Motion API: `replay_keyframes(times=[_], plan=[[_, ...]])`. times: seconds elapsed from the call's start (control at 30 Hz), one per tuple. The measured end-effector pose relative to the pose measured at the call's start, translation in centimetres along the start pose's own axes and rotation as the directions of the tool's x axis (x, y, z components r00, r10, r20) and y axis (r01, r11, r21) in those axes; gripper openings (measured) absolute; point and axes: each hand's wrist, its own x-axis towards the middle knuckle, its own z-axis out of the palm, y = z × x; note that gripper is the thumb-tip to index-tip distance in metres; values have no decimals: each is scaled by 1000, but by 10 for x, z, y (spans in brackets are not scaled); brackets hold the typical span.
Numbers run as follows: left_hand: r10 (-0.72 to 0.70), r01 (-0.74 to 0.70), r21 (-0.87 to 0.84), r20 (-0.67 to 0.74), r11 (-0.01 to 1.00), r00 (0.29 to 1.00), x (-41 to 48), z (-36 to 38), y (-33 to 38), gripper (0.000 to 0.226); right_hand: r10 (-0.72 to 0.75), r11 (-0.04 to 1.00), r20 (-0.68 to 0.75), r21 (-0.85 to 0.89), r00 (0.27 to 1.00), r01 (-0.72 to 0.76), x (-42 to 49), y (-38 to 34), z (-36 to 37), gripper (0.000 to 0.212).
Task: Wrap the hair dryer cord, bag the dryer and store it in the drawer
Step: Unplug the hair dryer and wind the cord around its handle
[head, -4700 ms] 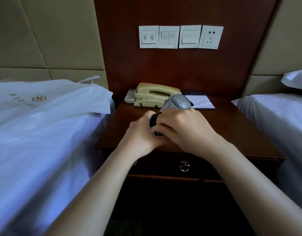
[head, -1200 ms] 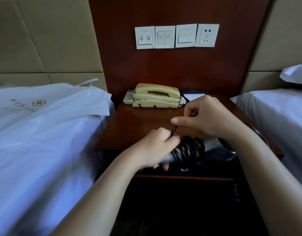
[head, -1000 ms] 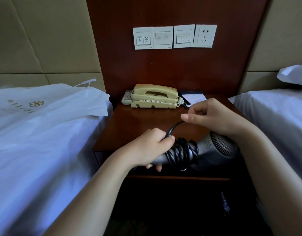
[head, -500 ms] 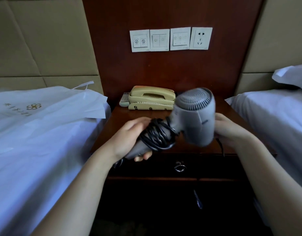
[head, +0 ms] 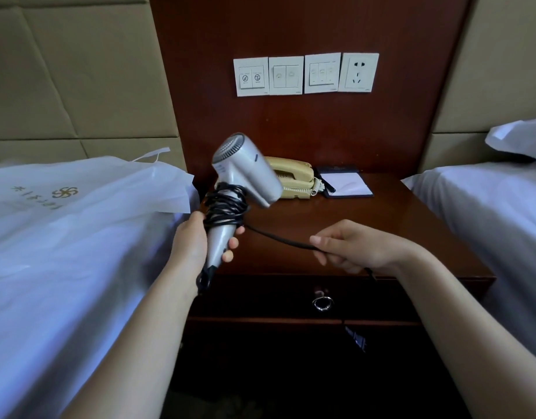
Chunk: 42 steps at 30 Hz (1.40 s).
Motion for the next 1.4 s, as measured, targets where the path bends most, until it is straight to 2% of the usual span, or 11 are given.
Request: replay_keyframes(times=[0.13, 0.27, 0.4, 0.53, 0.67, 0.77, 0.87, 0.93, 1.0, 1.1, 1.4], plan=[[-137, 138, -79, 23, 987, 990, 5, -9, 2, 48, -88, 993, 48, -80, 995, 91, -6, -20, 13, 37], [-165, 166, -50, 24, 985, 986, 6, -11, 3, 49, -105, 994, 60, -5, 993, 105, -6, -25, 19, 30], [-114, 113, -26, -11, 993, 993, 7, -13, 0, 31, -135, 973, 104, 200, 985, 112, -6, -24, 19, 26], [-55, 55, -6, -39, 998, 998, 7, -17, -4, 18, -80, 848, 95, 529, 992, 17, -3, -20, 17, 25], [-1, 4, 51, -60, 999, 998, 1, -18, -4, 15, -63, 755, 85, 656, 994, -8, -1, -15, 11, 32], [-2, 4, 22, -97, 1000, 995, -1, -19, -4, 22, -60, 858, 32, 512, 998, 35, -2, -15, 9, 37], [17, -16, 15, -88, 1000, 996, -1, -21, -2, 24, -118, 993, -120, -15, 986, 117, -11, -23, 11, 33], [48, -40, 71, -112, 997, 993, 1, -24, -1, 24, -269, 878, -152, -444, 951, 177, -17, -31, 15, 27], [78, -57, 155, -133, 986, 988, 2, -24, -2, 19, -358, 741, -119, -640, 926, 204, -22, -39, 22, 25], [89, -53, 261, -129, 964, 988, 3, -22, -4, 11, -442, 661, -172, -726, 880, 190, -23, -47, 26, 18], [129, -105, 541, -7, 834, 992, 1, -6, -12, 53, -642, 664, -290, -674, 710, 325, -12, -55, 31, 23]])
